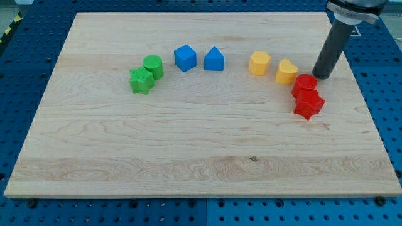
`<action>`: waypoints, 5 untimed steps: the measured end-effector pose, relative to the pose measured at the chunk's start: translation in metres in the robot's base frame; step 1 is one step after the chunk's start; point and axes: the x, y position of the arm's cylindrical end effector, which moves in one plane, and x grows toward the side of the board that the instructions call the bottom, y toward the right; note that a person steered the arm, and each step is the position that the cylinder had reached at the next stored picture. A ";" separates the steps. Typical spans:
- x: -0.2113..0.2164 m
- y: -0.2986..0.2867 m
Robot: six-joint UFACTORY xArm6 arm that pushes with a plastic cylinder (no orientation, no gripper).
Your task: Nudge the red circle a bit left
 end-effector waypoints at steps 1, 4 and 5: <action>0.018 0.000; 0.038 -0.040; 0.037 -0.038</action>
